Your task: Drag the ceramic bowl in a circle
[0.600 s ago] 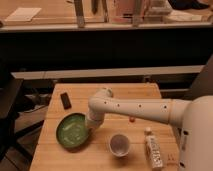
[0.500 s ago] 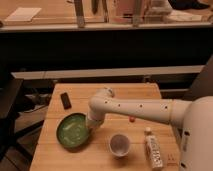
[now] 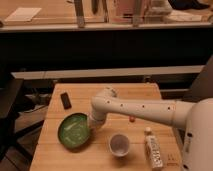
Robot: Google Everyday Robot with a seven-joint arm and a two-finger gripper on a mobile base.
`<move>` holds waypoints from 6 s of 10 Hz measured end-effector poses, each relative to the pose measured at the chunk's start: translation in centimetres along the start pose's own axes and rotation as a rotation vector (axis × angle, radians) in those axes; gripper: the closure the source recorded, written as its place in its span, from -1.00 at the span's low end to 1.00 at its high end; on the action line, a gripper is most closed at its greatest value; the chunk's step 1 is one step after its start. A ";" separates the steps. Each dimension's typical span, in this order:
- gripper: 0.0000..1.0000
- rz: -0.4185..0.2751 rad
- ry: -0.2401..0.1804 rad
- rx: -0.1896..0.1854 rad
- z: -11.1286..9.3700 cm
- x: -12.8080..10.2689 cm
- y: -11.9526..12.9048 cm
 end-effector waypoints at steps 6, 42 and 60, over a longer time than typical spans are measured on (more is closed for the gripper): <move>0.98 0.030 -0.008 0.005 -0.1 0.1 0.2; 0.98 0.197 -0.056 -0.025 -1.3 1.0 2.8; 0.98 0.174 -0.097 -0.088 -1.1 -0.4 3.1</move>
